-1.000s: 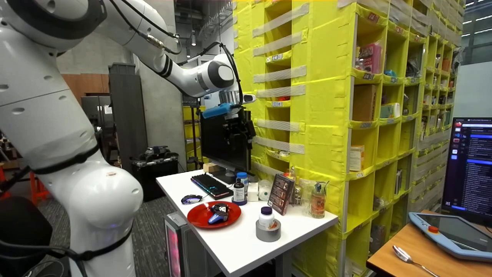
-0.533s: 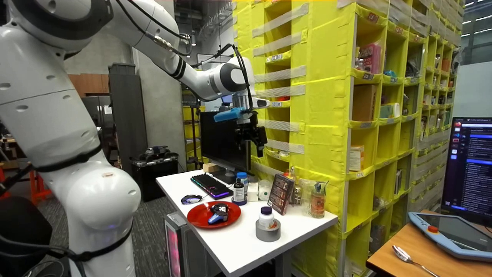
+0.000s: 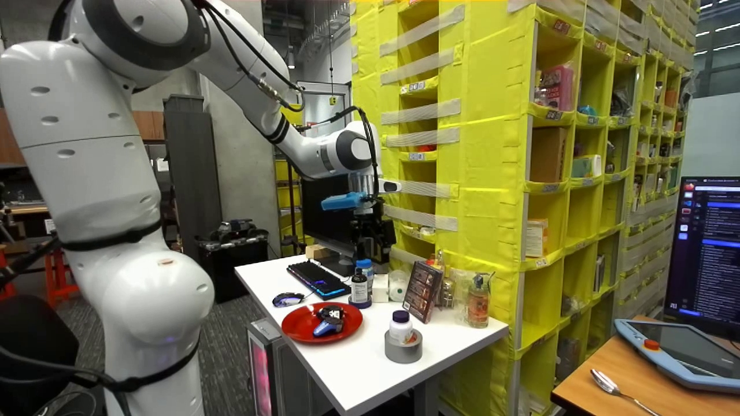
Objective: Put the white container on the red plate.
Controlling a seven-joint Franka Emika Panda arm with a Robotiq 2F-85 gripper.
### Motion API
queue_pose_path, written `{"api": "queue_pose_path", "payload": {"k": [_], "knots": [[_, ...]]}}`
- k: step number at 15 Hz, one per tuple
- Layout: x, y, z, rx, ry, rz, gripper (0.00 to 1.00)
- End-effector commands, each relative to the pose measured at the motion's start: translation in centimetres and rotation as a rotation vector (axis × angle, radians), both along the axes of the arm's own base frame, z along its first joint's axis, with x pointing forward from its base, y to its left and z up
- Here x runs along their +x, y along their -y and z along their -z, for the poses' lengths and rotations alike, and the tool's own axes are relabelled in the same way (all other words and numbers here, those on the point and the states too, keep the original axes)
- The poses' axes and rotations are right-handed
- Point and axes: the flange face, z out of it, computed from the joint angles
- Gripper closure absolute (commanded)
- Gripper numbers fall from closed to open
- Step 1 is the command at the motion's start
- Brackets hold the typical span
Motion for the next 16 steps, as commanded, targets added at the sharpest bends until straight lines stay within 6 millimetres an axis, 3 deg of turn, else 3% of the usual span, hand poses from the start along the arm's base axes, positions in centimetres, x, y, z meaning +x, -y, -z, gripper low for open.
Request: {"api": "queue_pose_path", "payload": {"k": [1,11,16], "knots": [[0.8,0.0,2.0,-0.011,0.015,0.019,0.00],[1.0,0.1,1.9,-0.004,0.012,0.007,0.00],[2.5,1.0,3.9,0.018,-0.040,0.049,0.00]]}}
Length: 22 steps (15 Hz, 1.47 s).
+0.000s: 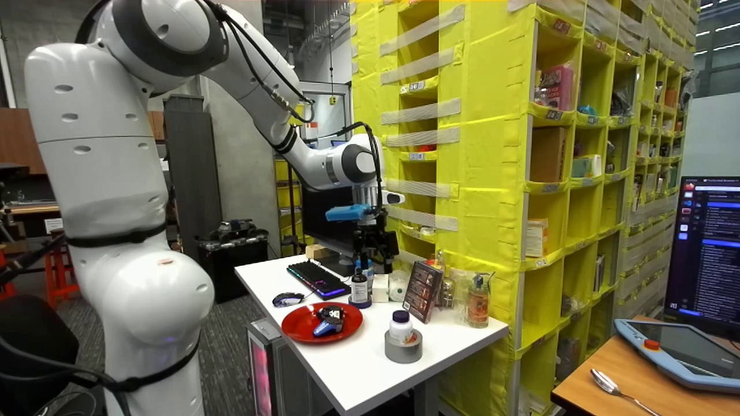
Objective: Put the white container on the red plate.
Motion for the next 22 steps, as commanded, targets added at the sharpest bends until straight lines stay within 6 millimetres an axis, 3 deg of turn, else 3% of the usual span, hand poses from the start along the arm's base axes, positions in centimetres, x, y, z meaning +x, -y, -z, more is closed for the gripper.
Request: {"api": "queue_pose_path", "payload": {"k": [1,10,14,22], "knots": [[1.7,1.1,1.6,0.020,-0.043,0.049,0.00],[5.1,4.8,5.8,0.092,-0.069,0.189,0.00],[5.6,6.3,8.6,0.086,-0.108,0.225,0.00],[6.3,6.4,12.0,0.076,-0.166,0.242,0.00]]}}
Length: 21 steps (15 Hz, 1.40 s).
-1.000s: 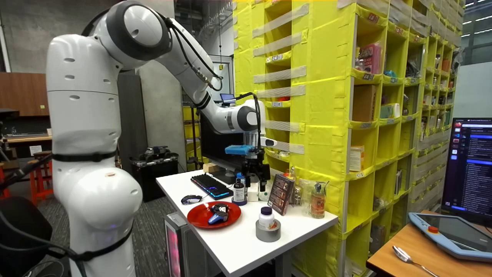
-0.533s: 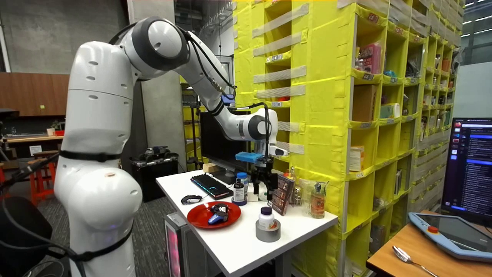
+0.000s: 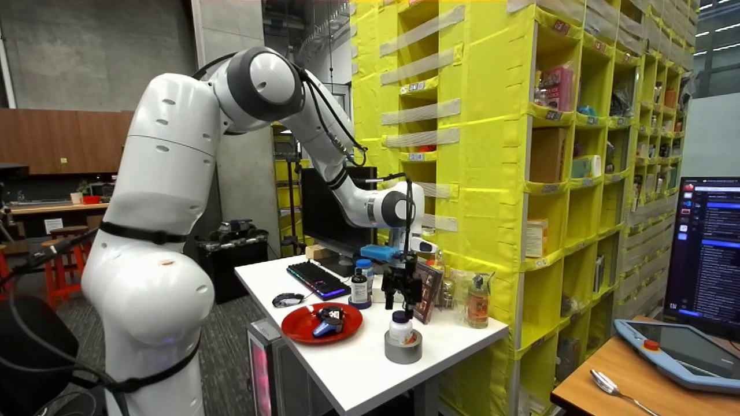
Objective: Put the white container on the red plate.
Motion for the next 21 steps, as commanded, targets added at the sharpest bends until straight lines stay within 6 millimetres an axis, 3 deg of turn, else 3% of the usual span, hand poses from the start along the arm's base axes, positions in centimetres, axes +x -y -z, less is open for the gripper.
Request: {"api": "queue_pose_path", "payload": {"k": [1,10,11,12,18,21], "knots": [[0.9,0.1,0.3,-0.002,-0.011,0.025,0.00],[2.8,-0.5,0.3,-0.020,0.003,0.018,0.00],[2.8,-0.6,0.3,-0.018,0.004,0.019,0.10],[2.9,-0.6,0.3,-0.018,0.005,0.020,0.27],[2.8,-0.2,0.6,-0.020,-0.002,0.032,0.72],[2.7,0.0,0.6,-0.023,-0.003,0.040,0.74]]}}
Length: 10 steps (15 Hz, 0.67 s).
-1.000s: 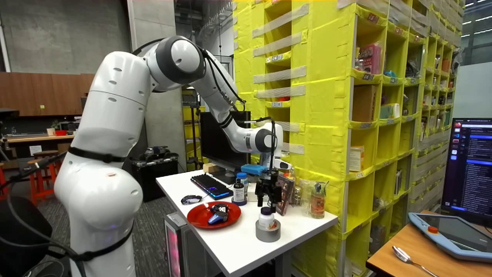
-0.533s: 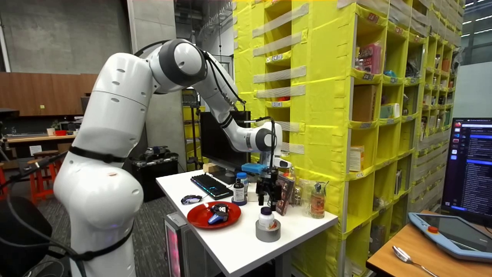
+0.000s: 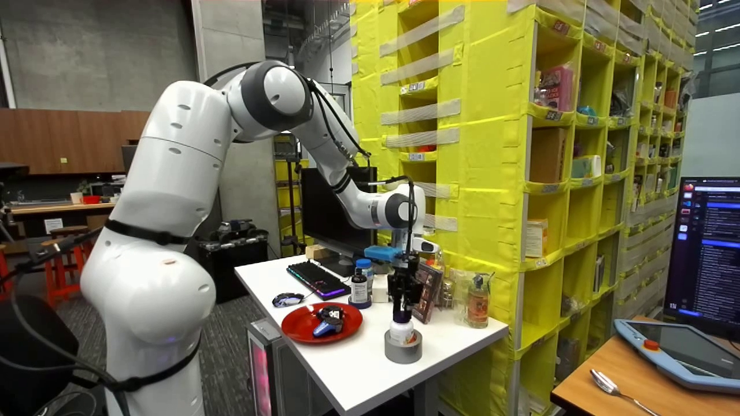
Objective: Put the white container on the red plate.
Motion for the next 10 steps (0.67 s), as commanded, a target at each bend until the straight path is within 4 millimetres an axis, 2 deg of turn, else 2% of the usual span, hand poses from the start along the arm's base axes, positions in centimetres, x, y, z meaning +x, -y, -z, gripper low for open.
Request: {"api": "queue_pose_path", "payload": {"k": [1,5,10], "knots": [[0.1,0.5,-0.1,-0.002,-0.011,0.033,0.74],[-0.4,0.6,-1.2,-0.001,0.016,0.037,0.74],[-1.3,0.2,-5.2,-0.015,0.097,0.018,0.74]]}}
